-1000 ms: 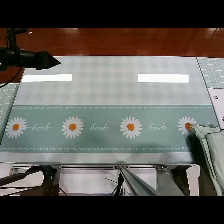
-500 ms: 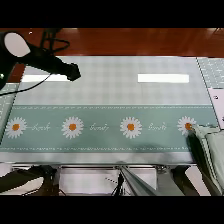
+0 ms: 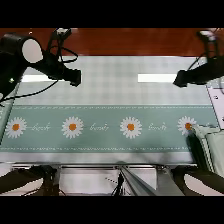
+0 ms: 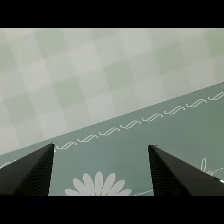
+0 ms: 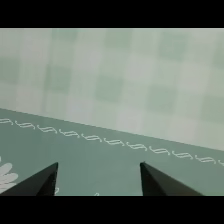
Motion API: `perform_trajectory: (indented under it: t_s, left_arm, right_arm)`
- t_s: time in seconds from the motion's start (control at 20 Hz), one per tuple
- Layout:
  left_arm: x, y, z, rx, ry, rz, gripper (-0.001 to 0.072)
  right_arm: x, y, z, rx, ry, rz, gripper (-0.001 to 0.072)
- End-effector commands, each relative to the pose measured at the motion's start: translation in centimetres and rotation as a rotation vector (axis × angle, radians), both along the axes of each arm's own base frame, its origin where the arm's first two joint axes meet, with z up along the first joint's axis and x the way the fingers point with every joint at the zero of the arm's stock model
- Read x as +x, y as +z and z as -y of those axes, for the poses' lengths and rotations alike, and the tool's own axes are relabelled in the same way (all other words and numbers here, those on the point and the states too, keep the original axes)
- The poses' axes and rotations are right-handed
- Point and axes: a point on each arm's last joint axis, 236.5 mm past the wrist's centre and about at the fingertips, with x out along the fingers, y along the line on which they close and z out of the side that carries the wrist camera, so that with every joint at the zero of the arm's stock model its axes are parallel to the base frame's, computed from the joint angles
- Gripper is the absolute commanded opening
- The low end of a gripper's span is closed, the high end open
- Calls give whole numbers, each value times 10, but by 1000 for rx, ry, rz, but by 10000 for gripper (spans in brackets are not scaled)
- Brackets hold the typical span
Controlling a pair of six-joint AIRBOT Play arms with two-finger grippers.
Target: Fold the shirts.
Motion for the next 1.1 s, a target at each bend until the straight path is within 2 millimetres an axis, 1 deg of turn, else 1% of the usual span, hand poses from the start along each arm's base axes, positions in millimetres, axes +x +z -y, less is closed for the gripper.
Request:
perform_trajectory:
  t_s: [0.0,0.05,0.15,0.25,0.35,0.5,1.05]
  left_arm:
    - [-1,-6,-1,8,22,-20,720]
    - [0,-9,-1,11,22,-27,720]
    - [1,-16,-1,17,22,-41,720]
    - [2,-19,0,19,24,-48,720]
    - [8,-15,2,0,40,-20,720]
    - [7,-12,2,-3,39,-13,720]
    - [9,-23,3,6,39,-36,720]
  right_arm:
    - [6,-48,-40,21,-29,-122,591]
    - [7,-53,-48,47,-16,-133,591]
    - [16,-50,-54,72,1,-92,591]
    - [20,-47,-54,64,13,-67,591]
    - [20,-47,-53,58,20,-65,591]
    - [19,-47,-54,60,22,-70,591]
    - [20,-47,-53,59,21,-66,591]
